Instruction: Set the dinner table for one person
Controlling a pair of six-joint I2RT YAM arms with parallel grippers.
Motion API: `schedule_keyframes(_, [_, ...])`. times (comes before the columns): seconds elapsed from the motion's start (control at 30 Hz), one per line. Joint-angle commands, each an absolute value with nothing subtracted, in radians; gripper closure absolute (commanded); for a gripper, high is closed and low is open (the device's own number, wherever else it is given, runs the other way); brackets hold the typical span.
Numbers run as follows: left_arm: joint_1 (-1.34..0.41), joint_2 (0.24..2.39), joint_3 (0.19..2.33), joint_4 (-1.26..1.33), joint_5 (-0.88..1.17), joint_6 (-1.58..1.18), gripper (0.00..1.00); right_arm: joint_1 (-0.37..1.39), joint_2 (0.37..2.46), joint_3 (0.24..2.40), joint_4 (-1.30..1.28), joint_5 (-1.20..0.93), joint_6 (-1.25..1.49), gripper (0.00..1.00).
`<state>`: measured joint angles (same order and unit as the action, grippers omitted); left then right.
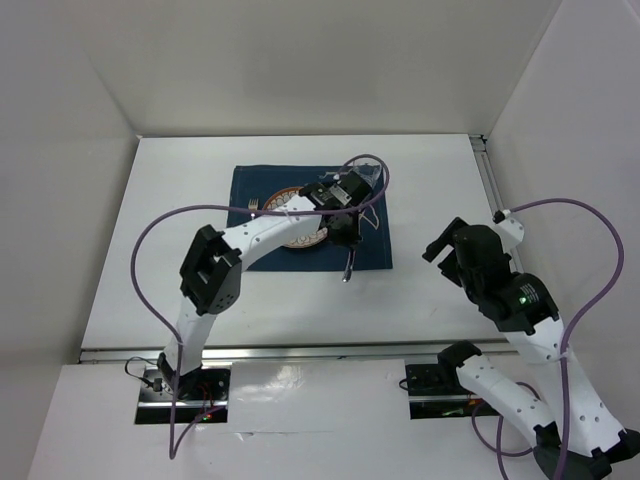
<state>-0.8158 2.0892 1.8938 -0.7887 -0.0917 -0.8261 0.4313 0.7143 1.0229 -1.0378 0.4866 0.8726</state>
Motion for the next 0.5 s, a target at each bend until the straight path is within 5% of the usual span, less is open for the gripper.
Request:
schedule_keyframes(0.0, [-0.784, 2.132, 1.943, -0.752, -0.072, -0.961, 1.00, 0.426, 0.718, 1.075, -1.080, 0.526, 0.885, 0.09])
schedule_keyframes(0.47, [-0.732, 2.399, 2.195, -0.718, -0.012, -0.977, 1.00, 0.426, 0.718, 1.117, -1.144, 0.517, 0.885, 0.09])
